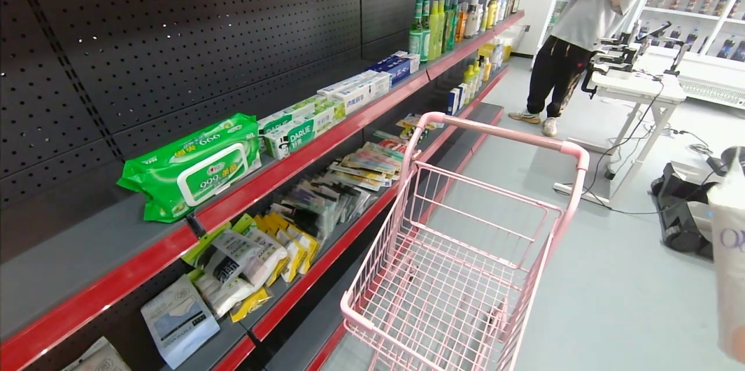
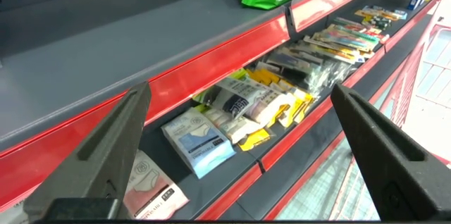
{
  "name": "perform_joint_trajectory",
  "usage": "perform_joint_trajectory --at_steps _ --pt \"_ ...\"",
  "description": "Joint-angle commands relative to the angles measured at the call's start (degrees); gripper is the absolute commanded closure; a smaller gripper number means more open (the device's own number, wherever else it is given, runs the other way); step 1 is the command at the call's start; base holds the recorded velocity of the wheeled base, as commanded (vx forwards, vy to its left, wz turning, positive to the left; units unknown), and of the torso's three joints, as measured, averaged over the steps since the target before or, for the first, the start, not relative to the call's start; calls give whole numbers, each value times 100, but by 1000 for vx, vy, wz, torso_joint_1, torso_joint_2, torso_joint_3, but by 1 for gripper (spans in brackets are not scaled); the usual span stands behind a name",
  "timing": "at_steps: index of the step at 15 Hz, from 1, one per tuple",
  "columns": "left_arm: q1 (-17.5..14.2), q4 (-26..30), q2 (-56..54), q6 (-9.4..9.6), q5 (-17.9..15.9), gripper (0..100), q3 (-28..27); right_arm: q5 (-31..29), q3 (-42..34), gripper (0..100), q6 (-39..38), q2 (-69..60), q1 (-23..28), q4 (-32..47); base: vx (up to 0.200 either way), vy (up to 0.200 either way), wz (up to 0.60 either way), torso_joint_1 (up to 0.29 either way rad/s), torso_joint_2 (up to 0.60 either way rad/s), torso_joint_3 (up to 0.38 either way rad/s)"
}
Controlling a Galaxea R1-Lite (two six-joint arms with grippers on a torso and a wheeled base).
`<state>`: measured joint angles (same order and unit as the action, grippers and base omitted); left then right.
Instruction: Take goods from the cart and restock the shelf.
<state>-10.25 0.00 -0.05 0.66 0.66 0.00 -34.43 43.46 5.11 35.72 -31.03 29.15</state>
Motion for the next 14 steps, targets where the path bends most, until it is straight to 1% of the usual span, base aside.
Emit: perform_joint_trajectory --at_steps 1,6,9,12,14 --pt "-3 0 5 4 4 0 0 24 -268 100 96 -1550 44 829 0 0 0 0 0 0" --pt "-3 0 5 -4 4 0 0 -3 -268 100 280 -1955 26 917 0 0 0 0 0 0" --pt "-3 0 5 -4 4 0 0 -47 -277 100 289 -2210 26 1225 0 0 0 0 0 0" --pt "-3 0 5 -4 4 0 0 -47 -312 100 289 -2508 9 1629 0 0 0 142 -334 -188" --pt "-3 0 5 -4 4 0 0 -47 -321 100 289 -2544 18 1638 0 0 0 164 -376 -220"
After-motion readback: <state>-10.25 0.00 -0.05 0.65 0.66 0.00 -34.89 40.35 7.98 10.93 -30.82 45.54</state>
